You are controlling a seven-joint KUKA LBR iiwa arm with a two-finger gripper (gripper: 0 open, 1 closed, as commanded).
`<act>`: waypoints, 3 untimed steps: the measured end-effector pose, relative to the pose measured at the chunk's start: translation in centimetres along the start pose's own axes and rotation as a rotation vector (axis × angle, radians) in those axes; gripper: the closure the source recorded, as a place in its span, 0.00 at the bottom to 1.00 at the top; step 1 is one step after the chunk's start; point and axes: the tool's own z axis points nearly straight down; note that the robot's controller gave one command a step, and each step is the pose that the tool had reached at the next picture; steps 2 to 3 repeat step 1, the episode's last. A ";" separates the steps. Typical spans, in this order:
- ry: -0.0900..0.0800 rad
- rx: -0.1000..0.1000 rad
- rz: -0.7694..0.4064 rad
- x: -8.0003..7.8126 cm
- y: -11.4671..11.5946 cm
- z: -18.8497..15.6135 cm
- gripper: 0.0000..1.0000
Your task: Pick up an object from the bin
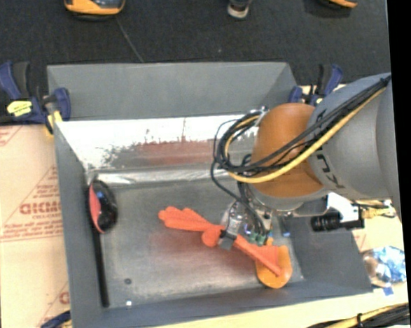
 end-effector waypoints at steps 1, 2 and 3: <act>0.003 0.002 -0.003 -0.1 -0.1 -3.6 1.00; 0.003 0.002 -0.003 -0.1 -0.1 -3.6 1.00; 0.003 0.002 -0.003 -0.1 -0.1 -3.6 1.00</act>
Offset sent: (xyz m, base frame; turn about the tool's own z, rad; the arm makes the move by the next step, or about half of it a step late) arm -0.0010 -0.0005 0.0520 -0.0013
